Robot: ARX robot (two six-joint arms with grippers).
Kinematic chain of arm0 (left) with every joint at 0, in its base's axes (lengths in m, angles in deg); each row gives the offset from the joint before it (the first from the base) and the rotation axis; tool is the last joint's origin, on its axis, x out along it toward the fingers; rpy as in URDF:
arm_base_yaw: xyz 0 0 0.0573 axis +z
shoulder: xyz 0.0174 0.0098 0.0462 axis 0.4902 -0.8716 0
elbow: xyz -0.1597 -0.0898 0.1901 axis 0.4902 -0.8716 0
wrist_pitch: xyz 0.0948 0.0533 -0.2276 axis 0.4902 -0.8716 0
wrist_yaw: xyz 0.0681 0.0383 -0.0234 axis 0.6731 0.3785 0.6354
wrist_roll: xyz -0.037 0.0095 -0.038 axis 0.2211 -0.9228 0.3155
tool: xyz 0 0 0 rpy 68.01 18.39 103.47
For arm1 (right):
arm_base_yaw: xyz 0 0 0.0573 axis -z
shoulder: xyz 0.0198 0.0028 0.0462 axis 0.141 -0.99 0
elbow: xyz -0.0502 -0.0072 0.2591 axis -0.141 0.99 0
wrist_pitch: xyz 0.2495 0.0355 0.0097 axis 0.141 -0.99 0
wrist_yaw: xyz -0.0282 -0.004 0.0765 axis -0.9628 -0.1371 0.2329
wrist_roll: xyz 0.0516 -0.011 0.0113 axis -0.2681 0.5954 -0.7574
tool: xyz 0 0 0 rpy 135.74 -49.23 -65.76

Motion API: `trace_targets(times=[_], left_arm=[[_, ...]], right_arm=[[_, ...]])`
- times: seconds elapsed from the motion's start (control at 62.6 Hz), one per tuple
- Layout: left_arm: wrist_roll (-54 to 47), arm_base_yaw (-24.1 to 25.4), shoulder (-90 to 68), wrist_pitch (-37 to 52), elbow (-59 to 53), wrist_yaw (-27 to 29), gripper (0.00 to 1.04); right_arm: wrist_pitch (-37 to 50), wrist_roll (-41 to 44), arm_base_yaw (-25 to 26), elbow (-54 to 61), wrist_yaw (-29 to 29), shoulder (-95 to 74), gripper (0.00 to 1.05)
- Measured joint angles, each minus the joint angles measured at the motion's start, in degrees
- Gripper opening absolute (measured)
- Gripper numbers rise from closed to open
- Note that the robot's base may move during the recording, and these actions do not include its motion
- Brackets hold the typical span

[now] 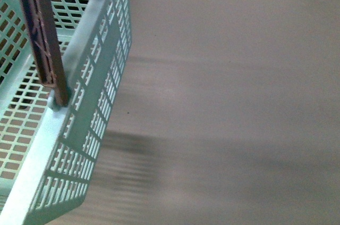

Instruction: Pick lemon and mango into basket

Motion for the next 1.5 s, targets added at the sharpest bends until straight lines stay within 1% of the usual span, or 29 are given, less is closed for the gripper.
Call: trace_targets(times=[0.224,1.502], left_arm=[[-0.02,-0.74,3.74,-0.90,-1.11,0.48,0.28],[-0.04,-0.74,3.76,-0.98,-1.75,0.74,0.28]], right_arm=[[0.00,0.02,0.00,0.00,0.00,0.02,0.96],[0.00,0.00,0.00,0.00,0.00,0.02,0.96]])
